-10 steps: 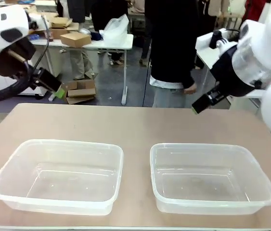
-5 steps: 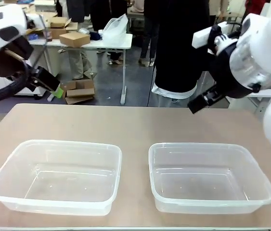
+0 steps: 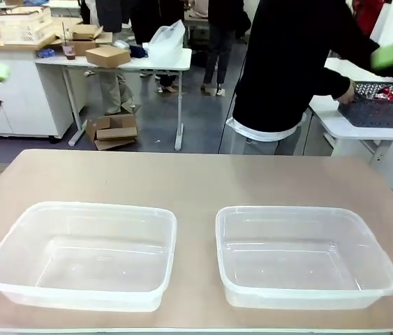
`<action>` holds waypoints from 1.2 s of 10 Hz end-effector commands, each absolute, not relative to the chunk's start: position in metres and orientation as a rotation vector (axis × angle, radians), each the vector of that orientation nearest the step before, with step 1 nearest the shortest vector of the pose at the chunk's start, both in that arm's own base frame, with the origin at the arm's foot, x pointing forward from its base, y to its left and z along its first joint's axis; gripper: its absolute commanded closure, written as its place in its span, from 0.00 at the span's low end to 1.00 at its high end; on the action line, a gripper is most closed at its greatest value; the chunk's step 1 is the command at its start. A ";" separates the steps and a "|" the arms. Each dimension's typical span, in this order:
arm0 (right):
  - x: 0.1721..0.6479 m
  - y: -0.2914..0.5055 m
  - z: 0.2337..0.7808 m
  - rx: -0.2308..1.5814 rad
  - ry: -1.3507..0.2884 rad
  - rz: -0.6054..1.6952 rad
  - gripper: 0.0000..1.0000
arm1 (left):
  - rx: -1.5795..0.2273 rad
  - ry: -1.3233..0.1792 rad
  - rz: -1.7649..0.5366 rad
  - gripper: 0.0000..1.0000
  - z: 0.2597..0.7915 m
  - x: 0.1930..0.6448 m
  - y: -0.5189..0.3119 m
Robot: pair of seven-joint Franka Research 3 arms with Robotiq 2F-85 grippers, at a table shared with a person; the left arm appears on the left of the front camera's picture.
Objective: Sort the waste into each basket.
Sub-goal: Pick up the Organizing box on the left side of the table and lift it.
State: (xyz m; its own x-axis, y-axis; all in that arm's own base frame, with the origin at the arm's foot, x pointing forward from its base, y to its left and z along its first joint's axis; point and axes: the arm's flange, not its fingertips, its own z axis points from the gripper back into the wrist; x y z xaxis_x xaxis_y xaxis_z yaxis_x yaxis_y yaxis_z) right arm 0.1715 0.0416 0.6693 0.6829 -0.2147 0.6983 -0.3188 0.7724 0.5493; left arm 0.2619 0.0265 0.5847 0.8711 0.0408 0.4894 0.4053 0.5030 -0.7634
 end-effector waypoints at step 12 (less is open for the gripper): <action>0.191 -0.099 0.652 1.229 -0.815 -0.405 0.00 | -1.109 -0.517 0.036 0.00 0.585 0.275 0.045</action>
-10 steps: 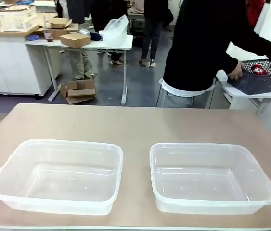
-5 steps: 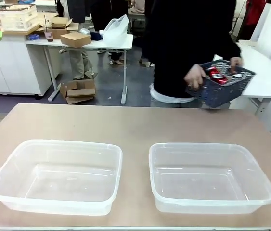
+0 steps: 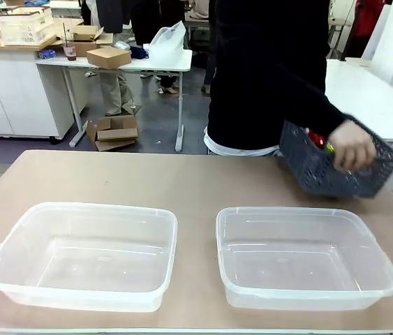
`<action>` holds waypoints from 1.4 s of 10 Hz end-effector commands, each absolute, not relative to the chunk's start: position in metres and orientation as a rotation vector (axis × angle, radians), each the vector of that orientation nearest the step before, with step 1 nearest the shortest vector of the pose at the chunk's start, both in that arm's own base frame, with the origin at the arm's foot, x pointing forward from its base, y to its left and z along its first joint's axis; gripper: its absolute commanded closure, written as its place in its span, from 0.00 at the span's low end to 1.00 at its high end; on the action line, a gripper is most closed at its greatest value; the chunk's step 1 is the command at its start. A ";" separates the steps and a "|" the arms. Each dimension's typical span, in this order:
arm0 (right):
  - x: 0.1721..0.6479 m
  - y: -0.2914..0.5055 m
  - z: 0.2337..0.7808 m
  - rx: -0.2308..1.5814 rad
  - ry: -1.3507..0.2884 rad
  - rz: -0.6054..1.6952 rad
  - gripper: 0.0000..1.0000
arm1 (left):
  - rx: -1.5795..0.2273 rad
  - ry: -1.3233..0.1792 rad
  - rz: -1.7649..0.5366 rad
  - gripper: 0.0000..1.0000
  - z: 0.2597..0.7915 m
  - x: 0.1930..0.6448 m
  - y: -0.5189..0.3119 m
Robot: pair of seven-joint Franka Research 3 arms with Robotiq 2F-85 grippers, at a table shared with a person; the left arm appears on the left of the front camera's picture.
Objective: Sort the waste into each basket.
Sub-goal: Pick up the Organizing box on the left side of the table and lift it.
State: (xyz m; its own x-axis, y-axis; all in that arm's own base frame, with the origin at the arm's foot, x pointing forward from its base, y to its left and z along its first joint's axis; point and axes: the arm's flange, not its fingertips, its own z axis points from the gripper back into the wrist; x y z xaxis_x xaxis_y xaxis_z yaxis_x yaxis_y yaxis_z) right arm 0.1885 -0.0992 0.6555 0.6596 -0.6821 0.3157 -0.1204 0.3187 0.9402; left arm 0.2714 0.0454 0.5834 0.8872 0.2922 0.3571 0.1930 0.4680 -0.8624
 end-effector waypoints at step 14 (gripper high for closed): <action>0.292 0.233 0.535 0.691 -0.036 -0.115 0.00 | -0.301 -0.275 -0.272 0.00 0.586 0.216 0.002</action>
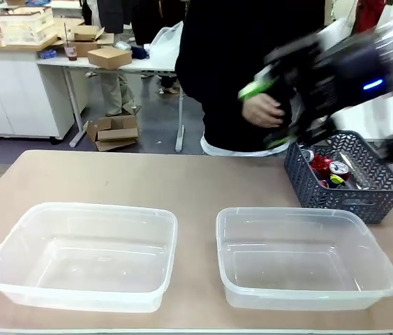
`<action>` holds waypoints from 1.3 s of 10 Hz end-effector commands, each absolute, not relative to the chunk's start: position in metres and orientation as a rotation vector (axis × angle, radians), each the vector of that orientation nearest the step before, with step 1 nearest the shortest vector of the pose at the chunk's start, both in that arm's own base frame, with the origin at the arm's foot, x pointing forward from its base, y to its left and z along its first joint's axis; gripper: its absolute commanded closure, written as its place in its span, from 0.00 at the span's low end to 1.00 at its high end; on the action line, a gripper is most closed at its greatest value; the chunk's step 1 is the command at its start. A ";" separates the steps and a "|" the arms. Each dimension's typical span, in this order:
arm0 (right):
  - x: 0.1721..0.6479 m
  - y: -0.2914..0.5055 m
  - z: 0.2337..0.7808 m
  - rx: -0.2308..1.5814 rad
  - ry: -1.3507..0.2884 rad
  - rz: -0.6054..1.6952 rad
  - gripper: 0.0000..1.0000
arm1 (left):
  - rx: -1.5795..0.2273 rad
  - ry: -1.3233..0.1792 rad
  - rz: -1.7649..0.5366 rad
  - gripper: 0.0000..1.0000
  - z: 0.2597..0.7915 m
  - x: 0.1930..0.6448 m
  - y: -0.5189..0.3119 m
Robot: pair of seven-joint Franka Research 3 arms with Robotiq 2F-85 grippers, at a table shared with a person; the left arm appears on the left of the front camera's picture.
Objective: Sort the waste into each basket.
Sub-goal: Pick up the Organizing box on the left side of the table and lift it.
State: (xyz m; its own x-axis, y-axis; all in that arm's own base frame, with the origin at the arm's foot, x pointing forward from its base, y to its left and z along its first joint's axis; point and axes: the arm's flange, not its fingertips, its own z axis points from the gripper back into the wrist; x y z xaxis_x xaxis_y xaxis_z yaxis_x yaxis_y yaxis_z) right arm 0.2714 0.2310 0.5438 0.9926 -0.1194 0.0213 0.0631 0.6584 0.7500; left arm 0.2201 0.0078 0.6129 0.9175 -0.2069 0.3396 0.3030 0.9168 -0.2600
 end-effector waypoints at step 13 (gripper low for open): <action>0.301 0.415 0.431 0.269 0.071 -0.083 0.00 | -0.160 -0.132 -0.165 0.00 0.454 0.201 -0.029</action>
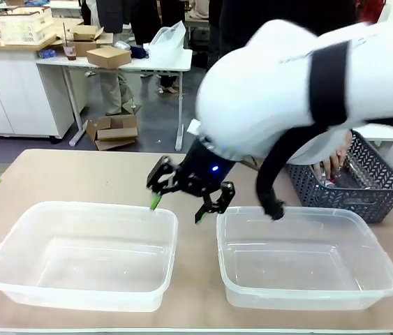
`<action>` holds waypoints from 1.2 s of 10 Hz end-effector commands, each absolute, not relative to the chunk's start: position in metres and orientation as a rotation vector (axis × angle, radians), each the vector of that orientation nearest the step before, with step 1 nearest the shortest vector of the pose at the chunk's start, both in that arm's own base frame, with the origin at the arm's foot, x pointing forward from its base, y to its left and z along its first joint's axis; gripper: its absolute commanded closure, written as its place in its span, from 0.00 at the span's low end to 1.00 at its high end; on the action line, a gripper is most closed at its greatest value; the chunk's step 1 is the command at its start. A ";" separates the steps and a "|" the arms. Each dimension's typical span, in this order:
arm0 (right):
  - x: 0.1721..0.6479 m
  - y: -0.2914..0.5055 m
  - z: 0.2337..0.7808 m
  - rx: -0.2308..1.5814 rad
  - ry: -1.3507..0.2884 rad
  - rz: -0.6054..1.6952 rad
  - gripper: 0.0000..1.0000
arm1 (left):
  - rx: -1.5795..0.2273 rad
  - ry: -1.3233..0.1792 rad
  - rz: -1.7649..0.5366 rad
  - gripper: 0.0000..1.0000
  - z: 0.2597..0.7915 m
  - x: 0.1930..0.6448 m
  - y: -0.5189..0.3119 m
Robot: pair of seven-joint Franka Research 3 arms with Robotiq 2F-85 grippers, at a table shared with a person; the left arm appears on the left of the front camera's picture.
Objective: Sort the waste into each basket.
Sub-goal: Pick up the Organizing box on the left side of the table and lift it.
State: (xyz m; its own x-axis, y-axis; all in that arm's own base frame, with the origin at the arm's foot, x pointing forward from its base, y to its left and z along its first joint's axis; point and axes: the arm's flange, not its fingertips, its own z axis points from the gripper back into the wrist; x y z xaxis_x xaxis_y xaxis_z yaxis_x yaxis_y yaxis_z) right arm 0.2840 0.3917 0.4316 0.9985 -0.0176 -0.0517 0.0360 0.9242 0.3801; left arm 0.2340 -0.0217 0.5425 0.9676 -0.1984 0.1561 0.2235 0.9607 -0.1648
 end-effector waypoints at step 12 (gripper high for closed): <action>0.289 0.428 0.372 0.118 0.152 -0.052 0.00 | 0.043 -0.066 -0.046 0.00 0.433 0.300 -0.047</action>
